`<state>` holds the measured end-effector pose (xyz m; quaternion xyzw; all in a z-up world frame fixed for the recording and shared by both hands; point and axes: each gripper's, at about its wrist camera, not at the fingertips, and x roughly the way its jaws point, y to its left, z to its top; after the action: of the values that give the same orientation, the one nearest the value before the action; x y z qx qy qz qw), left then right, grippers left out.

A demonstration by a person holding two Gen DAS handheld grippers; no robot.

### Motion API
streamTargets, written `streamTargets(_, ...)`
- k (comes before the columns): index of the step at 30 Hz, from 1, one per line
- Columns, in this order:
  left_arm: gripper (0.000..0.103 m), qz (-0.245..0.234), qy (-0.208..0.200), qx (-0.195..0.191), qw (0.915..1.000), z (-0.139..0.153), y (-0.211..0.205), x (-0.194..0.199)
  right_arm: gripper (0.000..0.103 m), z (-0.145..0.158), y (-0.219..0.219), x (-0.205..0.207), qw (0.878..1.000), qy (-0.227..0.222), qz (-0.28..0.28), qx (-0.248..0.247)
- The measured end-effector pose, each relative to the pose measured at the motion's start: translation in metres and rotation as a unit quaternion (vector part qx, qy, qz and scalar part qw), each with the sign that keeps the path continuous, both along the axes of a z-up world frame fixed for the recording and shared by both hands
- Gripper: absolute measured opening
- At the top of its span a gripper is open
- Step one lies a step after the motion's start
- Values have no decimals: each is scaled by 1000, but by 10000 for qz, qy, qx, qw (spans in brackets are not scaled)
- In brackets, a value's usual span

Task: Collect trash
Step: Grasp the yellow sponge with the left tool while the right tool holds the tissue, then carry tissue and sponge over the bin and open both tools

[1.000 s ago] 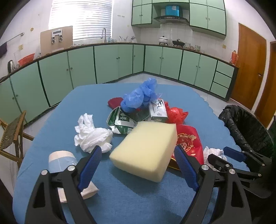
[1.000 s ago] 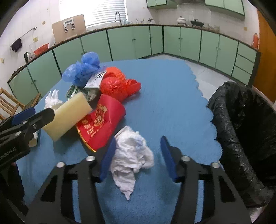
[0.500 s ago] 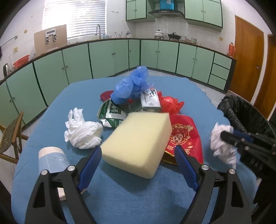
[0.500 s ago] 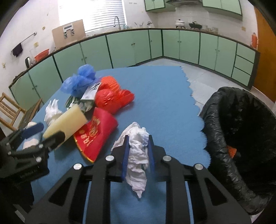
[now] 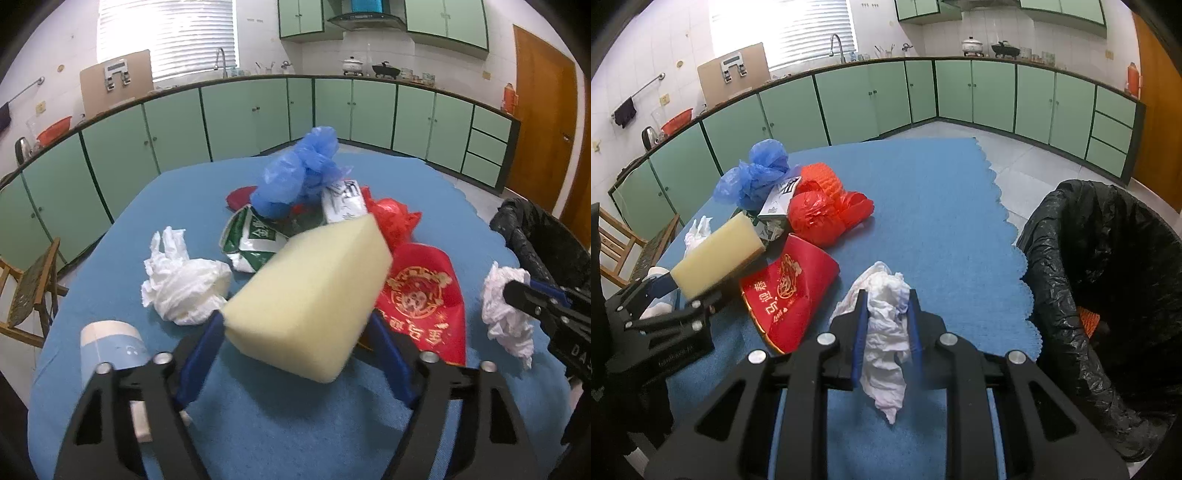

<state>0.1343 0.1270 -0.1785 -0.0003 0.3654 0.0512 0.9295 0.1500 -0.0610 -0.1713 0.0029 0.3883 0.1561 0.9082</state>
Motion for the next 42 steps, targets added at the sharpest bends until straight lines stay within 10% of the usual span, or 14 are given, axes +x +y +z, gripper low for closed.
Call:
streamTargets(11,49,55,-278,-180,9994,25,7,-6,19,16,0,-1,9998,-147,31,103)
streamTargets(42,46,-415,-854,-370,9948,91,-42,-4,19,111,-56,-14,9937,-959,-433,383)
